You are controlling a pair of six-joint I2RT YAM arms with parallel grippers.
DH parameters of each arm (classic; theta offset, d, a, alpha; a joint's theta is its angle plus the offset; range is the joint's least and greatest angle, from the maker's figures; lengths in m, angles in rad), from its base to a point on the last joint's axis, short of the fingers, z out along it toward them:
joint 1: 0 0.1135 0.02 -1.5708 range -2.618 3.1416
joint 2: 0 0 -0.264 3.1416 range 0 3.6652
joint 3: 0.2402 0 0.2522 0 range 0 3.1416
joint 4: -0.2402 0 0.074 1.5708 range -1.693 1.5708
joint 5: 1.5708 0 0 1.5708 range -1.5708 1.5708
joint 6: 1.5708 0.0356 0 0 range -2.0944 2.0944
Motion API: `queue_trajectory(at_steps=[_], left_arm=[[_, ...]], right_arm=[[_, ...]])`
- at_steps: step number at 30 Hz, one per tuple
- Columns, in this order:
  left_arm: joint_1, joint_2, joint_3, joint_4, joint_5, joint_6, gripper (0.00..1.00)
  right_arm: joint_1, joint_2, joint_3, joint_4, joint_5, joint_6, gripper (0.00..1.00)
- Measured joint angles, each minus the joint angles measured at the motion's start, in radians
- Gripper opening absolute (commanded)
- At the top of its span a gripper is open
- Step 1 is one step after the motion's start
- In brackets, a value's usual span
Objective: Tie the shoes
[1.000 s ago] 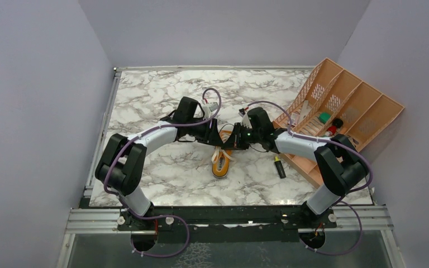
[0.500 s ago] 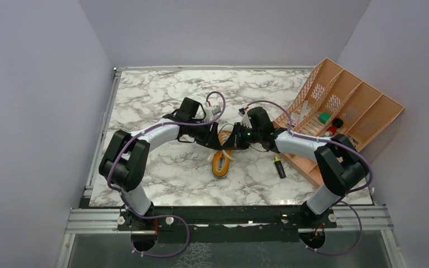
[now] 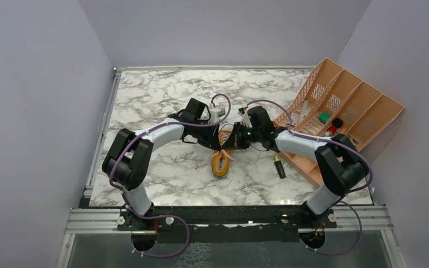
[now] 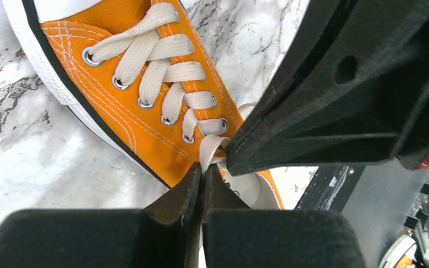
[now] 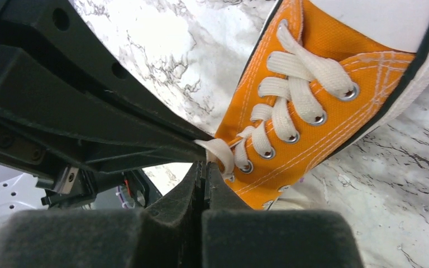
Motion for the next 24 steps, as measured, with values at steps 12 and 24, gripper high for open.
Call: queue_trajectory(at_steps=[12,24], left_arm=[[-0.021,-0.01,0.001,0.011,-0.077,-0.024,0.0],[-0.022,-0.054,-0.019,0.024,-0.095,-0.025,0.0]], right_arm=[[-0.042,-0.011,0.158,-0.199,-0.08,-0.254,0.36],[-0.191,0.227,0.277,-0.282,-0.452,-0.506,0.34]])
